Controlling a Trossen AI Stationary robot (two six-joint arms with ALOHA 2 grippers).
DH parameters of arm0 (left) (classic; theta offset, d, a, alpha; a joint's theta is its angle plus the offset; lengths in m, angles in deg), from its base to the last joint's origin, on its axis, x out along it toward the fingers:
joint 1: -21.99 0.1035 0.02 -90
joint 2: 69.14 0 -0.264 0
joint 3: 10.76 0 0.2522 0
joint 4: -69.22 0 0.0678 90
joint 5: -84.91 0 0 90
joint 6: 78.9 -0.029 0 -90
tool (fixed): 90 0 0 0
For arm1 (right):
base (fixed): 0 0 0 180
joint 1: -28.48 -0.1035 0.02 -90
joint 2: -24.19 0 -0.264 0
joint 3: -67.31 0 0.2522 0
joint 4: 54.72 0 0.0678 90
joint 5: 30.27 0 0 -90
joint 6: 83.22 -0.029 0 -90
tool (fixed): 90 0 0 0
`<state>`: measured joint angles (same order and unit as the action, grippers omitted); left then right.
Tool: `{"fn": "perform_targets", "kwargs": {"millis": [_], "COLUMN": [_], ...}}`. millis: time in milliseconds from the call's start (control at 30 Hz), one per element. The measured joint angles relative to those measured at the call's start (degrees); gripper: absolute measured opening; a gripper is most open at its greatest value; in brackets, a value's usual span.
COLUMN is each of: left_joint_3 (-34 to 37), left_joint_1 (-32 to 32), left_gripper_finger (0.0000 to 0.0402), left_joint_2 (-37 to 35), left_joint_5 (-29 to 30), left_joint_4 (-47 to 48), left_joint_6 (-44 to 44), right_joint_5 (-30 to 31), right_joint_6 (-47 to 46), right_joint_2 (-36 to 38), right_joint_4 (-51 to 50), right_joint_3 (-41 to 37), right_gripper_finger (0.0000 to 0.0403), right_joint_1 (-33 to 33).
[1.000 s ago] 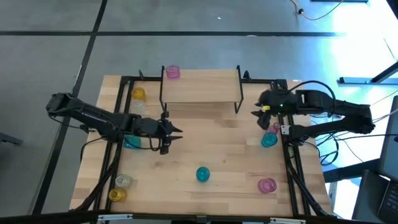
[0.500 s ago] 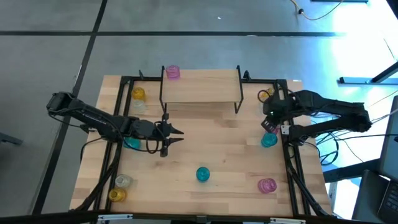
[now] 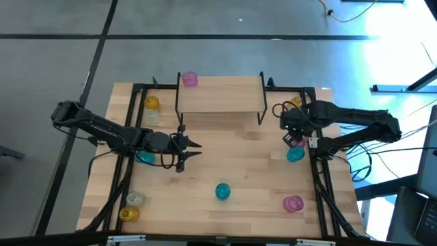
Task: Sort vases onto shelf
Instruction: Put the top violet flower vase on the shelf aligned with the other violet flower vase
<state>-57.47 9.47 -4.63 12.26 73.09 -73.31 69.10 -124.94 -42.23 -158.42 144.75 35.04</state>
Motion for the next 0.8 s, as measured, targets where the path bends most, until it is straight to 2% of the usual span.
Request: {"fn": "perform_targets", "kwargs": {"millis": [233, 367, 533, 800], "left_joint_3": [0.0, 0.0, 0.0, 0.0], "left_joint_1": [0.0, 0.0, 0.0, 0.0], "left_gripper_finger": [0.0105, 0.0105, 0.0105, 0.0105], "left_joint_2": [0.0, 0.0, 0.0, 0.0], "left_joint_5": [0.0, 0.0, 0.0, 0.0], "left_joint_4": [0.0, 0.0, 0.0, 0.0], "left_joint_6": [0.0, 0.0, -0.1, -0.1], "right_joint_5": [-4.2, -4.8, -9.2, -9.4], "right_joint_6": [2.7, 3.2, 4.8, 5.6], "right_joint_2": [0.3, 0.3, 0.3, 0.3], "right_joint_4": [0.5, 3.0, 5.2, 6.7], "right_joint_3": [-5.8, -8.6, -11.8, -14.7], "right_gripper_finger": [0.0193, 0.0193, 0.0193, 0.0193], "right_joint_1": [6.1, 7.4, 8.2, 8.2]}}
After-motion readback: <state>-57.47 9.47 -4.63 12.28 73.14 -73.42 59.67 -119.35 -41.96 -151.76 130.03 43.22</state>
